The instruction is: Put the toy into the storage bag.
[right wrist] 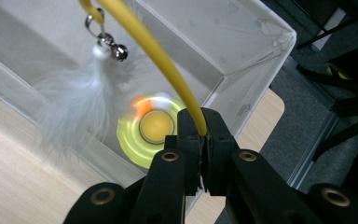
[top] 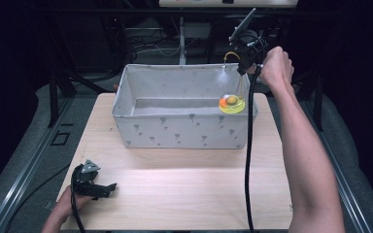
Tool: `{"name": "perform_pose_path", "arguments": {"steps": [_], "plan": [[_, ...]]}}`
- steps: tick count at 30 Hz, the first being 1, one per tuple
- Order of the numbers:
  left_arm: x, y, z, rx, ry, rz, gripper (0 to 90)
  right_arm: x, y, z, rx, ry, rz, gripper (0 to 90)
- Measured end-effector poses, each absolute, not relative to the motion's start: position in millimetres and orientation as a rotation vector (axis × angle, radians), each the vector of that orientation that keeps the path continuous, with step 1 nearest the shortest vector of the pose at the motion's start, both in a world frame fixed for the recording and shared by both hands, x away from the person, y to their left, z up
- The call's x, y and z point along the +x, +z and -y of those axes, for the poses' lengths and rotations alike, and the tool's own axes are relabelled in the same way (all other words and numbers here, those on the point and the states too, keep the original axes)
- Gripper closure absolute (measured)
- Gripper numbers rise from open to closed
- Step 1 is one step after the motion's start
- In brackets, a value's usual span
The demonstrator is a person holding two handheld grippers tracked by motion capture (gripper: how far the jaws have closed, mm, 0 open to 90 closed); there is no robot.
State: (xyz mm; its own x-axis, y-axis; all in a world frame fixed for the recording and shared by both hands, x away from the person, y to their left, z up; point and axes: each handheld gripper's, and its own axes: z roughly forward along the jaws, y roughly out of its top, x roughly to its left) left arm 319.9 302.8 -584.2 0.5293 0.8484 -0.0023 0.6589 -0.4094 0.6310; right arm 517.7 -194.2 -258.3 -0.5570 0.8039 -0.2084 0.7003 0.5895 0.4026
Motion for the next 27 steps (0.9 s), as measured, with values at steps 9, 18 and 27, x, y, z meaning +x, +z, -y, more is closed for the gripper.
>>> {"name": "perform_pose_path", "arguments": {"steps": [9, 18, 27], "plan": [[320.0, -584.2, -302.9, 2.195, 0.430, -1.217, 0.0, 518.3, -273.9, 203.0, 1.244, 0.388, -2.468, 87.8], [319.9, -584.2, -302.8, 2.195, 0.430, -1.218, 0.0, 516.7, -294.2, 207.6, 1.253, 0.363, -2.491, 87.9], [319.9, -584.1, -302.8, 2.194, 0.430, -1.218, 0.0, 513.7, -311.4, 215.0, 1.272, 0.345, -2.519, 87.9]]}}
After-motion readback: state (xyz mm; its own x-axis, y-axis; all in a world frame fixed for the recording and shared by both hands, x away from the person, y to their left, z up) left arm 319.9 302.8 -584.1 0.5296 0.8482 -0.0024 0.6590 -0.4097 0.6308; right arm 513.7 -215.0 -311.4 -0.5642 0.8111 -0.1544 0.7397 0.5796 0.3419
